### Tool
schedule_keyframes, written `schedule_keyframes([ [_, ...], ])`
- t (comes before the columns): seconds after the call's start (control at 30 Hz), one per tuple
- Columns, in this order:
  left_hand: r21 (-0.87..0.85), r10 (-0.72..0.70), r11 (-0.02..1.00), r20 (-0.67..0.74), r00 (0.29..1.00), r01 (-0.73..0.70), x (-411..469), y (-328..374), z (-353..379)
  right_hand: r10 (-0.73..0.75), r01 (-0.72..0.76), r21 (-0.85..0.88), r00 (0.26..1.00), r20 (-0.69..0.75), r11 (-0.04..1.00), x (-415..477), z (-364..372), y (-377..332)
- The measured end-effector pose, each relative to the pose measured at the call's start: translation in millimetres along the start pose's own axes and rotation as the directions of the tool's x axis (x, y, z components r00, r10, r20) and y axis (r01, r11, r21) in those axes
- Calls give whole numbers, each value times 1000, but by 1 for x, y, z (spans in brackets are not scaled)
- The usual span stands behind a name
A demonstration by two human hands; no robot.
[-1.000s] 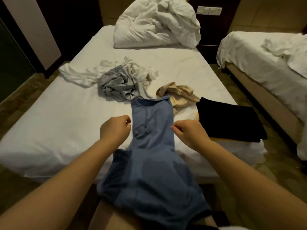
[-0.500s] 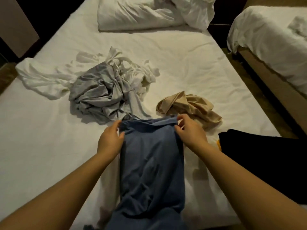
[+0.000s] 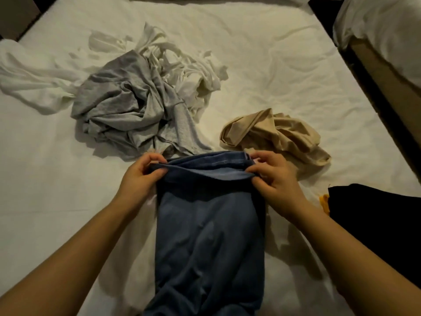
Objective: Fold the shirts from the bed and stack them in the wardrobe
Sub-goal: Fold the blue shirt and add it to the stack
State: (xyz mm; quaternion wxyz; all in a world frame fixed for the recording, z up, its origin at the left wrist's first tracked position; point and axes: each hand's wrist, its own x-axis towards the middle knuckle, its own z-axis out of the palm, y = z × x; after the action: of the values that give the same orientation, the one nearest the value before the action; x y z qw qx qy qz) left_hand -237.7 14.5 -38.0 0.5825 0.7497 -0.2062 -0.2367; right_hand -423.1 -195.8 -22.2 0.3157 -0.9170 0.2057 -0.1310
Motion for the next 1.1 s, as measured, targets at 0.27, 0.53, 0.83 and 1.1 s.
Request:
schedule_keyframes([
  [0.27,-49,88,995,-72,993,-92,-19,8,-3,-121,103,-128,982,-142,986,-2,-15,-5],
  [0.53,-31,72,997,-32,997,-73,4,17,-3,148,-127,135,977,-156,983,27,-10,-12],
  [0.83,-80,-64,995,36,997,67,19,7,-14,249,-264,95,957,149,960,54,-33,-3],
  [1.1,-88,8,996,50,999,-3,19,9,-14,135,-122,-60,929,345,991,64,-27,-6],
])
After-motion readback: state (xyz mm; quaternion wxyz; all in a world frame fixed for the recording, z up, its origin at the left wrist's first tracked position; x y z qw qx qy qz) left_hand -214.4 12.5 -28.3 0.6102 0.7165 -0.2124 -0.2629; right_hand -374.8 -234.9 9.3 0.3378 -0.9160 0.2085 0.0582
